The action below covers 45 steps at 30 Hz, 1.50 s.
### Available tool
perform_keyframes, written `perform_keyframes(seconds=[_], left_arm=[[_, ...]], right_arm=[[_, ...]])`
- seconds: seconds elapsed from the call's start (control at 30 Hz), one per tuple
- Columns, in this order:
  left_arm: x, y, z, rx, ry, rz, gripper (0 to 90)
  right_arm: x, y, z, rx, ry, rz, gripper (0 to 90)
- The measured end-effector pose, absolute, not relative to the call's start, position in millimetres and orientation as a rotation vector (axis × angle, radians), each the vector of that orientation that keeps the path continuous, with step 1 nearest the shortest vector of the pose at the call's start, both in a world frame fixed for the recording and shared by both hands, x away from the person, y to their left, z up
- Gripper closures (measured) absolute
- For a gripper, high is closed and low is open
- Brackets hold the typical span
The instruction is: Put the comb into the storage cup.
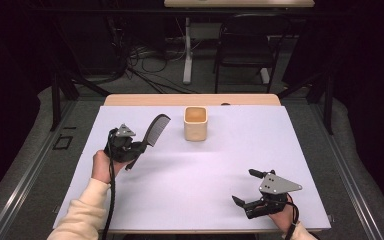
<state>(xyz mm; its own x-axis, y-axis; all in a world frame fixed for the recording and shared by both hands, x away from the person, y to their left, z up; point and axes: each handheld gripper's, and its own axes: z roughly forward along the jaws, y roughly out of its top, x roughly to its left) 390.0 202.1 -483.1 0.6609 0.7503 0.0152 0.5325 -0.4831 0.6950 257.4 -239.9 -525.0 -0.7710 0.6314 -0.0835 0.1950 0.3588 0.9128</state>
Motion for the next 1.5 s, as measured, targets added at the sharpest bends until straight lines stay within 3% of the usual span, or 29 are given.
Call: perform_keyframes(seconds=[0.53, 1.5], left_arm=[[396, 191, -474, 2.203, 0.959, 0.428, 72.0], [407, 182, -467, 2.051, 0.936, 0.451, 72.1]], right_arm=[[257, -240, -525, 0.715, 2.207, 1.391, 0.9], [257, -240, -525, 0.718, 2.203, 1.391, 1.0]])
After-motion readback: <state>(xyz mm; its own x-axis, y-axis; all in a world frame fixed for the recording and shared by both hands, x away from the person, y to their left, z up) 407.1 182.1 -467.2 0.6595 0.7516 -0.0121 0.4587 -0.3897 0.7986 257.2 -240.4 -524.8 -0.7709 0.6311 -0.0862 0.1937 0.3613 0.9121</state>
